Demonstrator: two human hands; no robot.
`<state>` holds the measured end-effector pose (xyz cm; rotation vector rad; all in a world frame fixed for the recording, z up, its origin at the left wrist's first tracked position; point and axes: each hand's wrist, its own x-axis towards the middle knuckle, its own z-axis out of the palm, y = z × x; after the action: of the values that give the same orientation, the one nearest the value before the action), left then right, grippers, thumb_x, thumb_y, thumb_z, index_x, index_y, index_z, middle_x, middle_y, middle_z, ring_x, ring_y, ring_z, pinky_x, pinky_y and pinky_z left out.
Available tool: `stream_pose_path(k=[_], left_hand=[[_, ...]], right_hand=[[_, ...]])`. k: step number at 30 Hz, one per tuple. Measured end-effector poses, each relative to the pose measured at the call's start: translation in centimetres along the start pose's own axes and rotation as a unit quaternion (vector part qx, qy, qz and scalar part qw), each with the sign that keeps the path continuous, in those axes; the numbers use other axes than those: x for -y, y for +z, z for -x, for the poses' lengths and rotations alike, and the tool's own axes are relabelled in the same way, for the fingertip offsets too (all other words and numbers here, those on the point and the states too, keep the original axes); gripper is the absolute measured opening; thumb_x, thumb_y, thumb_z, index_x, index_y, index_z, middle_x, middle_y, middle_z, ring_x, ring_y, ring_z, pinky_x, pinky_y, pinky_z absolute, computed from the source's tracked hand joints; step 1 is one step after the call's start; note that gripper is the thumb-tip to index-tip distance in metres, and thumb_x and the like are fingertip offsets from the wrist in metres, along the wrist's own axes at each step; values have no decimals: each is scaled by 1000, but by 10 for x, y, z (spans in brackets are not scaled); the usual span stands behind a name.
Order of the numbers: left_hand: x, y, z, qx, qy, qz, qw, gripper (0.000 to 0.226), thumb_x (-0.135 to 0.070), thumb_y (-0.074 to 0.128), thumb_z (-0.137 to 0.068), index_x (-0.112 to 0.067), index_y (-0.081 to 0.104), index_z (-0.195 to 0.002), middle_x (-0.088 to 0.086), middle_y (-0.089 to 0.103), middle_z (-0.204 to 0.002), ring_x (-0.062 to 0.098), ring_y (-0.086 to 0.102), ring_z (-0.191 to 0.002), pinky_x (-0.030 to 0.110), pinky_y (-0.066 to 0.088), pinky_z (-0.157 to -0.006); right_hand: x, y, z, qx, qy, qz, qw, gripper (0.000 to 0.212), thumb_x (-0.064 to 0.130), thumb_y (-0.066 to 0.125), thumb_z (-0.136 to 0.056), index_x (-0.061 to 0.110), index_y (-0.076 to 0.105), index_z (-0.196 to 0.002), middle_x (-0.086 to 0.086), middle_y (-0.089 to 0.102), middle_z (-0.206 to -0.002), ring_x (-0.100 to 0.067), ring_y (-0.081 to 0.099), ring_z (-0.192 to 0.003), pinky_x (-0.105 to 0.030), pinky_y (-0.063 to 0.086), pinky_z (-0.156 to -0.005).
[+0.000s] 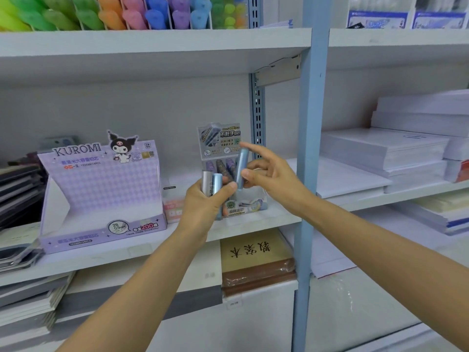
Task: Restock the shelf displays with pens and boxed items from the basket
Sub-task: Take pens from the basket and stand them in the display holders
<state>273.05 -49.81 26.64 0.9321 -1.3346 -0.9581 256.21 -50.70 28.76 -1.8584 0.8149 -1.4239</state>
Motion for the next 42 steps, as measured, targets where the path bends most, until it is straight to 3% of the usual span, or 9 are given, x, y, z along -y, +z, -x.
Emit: stream_pose_path(k=[7,11,14,22,28,31,36,39,42], left_hand=[[0,0,0,33,-12,-29,999,25,-22,77,-80,-8,63,-95,26,69,-98,9,49,-43,23,50,-49],[-1,-5,-3,21,-16,-7,1000,23,-26,75,-82,-10,64,-92,3,67,-67,6,49,-42,20,48,-46],[-1,-12,-5,4,-36,-11,999,27,-35,74,-82,-13,58,-83,-5,58,-54,8,47,-41,22,45,-44],[2,-21,-7,35,-65,4,997,19,-30,67,-89,-15,58,-95,3,54,-66,10,44,-44,21,36,-42],[11,-24,-9,52,-47,-10,997,22,-23,75,-83,-15,58,-95,-6,57,-59,11,44,-47,21,39,-43],[14,-25,-8,61,-43,-19,997,26,-19,78,-80,-13,57,-95,2,54,-66,11,43,-48,22,39,-44],[15,-26,-6,69,-37,-27,997,30,-17,81,-76,-15,57,-95,8,54,-73,9,45,-46,20,41,-44],[14,-24,-5,69,-31,-37,996,34,-18,83,-74,-16,58,-97,4,56,-71,8,47,-45,19,42,-44],[13,-21,-5,73,-25,-45,996,39,-20,84,-73,-14,58,-101,1,57,-68,7,47,-45,18,42,-44]], right_hand=[[2,2,-4,-27,-38,22,999,35,12,62,-92,9,56,-127,-10,67,-94,-20,65,-85,-25,54,-74],[4,-5,-22,-92,-39,-3,995,27,7,61,-92,6,60,-119,-11,65,-95,-20,64,-86,-24,56,-71],[-6,-13,-38,-150,-18,70,986,23,8,60,-93,9,60,-117,-5,63,-91,-20,63,-86,-25,56,-72],[-46,-10,-43,-105,8,289,952,21,12,65,-91,16,63,-112,0,61,-87,-12,56,-75,-26,51,-76],[-52,-23,-46,-68,15,328,942,22,13,64,-92,16,63,-113,2,58,-82,-13,55,-74,-22,45,-74],[-57,-18,-43,-74,6,323,944,27,13,66,-90,18,60,-115,6,56,-81,-4,53,-73,-18,43,-71],[-63,-17,-42,-81,15,365,927,19,15,73,-84,17,67,-102,1,52,-99,-15,52,-91,-29,45,-83],[-54,-16,-40,-100,26,341,934,16,24,70,-87,17,69,-101,-1,52,-104,-15,52,-90,-27,43,-82],[-30,-9,-32,-55,10,163,985,12,26,66,-90,16,63,-96,-1,66,-89,-12,58,-74,-26,47,-69]])
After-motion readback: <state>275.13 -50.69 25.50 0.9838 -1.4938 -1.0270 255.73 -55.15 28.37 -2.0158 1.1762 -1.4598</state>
